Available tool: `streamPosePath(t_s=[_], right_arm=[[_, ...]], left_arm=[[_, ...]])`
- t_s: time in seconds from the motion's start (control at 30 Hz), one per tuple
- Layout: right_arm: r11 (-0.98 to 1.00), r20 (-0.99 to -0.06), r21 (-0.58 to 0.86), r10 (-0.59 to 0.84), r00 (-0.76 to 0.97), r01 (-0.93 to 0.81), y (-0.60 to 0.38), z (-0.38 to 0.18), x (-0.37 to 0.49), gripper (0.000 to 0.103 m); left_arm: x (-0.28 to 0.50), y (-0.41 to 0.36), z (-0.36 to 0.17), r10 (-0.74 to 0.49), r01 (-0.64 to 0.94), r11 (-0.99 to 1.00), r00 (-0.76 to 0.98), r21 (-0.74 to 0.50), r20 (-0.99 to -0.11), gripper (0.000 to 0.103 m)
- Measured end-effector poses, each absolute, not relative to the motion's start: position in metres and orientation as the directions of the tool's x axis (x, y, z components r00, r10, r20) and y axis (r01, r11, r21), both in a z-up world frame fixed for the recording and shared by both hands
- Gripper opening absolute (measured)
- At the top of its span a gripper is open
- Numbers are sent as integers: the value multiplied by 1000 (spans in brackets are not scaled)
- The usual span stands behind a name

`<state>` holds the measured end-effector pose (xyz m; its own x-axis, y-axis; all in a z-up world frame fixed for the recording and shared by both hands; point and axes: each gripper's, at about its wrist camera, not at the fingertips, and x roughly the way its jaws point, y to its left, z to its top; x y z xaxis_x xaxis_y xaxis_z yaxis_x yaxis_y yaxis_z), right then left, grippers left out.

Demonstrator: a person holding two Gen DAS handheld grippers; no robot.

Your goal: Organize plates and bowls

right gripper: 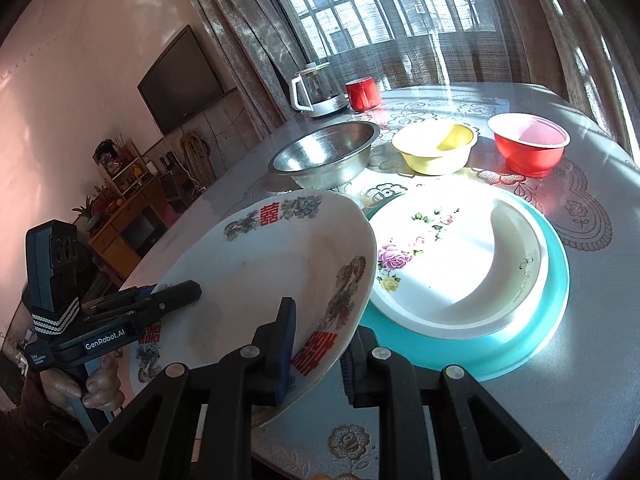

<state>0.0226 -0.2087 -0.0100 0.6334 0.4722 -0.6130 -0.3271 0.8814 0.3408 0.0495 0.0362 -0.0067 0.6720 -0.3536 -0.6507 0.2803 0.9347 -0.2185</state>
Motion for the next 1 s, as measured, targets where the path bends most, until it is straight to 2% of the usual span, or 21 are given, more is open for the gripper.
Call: streamPosePath(t_s=[0.4, 1.0], right_arm=[[939, -598, 285, 330, 731, -190, -265, 7, 28, 20], [973, -660, 225, 188, 727, -47, -302, -23, 68, 24]], left_arm=[[94, -32, 8, -437, 384, 894, 633, -231, -639, 31], [144, -82, -16, -426, 393, 892, 564, -223, -708, 31]])
